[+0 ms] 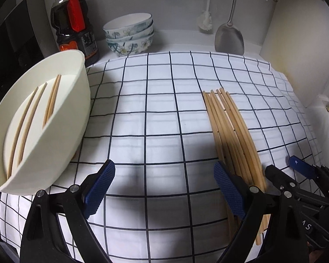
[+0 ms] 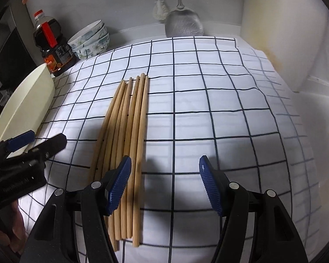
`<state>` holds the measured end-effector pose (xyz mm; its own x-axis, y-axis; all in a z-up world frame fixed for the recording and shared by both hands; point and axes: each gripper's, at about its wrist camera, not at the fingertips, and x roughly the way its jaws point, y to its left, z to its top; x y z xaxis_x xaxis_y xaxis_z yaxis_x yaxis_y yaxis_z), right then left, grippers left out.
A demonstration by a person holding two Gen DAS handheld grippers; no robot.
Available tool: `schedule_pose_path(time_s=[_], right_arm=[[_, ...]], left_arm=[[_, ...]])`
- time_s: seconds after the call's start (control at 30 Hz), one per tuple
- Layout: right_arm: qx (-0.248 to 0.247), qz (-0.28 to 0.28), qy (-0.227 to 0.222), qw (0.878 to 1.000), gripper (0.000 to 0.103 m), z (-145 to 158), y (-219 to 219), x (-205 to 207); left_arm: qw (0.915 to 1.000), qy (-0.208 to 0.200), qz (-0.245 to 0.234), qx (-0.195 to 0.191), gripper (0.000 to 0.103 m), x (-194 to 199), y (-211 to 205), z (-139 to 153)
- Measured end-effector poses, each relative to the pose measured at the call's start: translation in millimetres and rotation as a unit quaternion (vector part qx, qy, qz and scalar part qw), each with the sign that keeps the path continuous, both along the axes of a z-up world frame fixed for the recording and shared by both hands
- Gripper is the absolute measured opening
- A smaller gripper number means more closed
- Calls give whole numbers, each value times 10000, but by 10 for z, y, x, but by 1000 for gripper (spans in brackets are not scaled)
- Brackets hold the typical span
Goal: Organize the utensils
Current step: 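Move both tools from the basin back over the chopstick pile on the cloth, then close the left gripper on one chopstick while the right gripper grasps another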
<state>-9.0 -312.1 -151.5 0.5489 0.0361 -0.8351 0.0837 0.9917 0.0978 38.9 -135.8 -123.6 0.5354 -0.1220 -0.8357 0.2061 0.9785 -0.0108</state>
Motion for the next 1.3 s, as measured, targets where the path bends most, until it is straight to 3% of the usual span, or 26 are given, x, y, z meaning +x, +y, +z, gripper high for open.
schedule_pose_path(time_s=[0.5, 0.7, 1.3], right_arm=[[-544, 232, -43, 9982, 61, -117, 107, 73], [-551, 177, -100, 9983, 55, -112, 31, 68], [-648, -48, -131, 9978, 55, -123, -189, 67]], left_arm=[[10000, 15, -59, 33, 90, 62, -133, -101], [9999, 61, -126, 56, 90, 66, -178, -145], [9993, 296, -239, 47, 89, 98, -332, -301]])
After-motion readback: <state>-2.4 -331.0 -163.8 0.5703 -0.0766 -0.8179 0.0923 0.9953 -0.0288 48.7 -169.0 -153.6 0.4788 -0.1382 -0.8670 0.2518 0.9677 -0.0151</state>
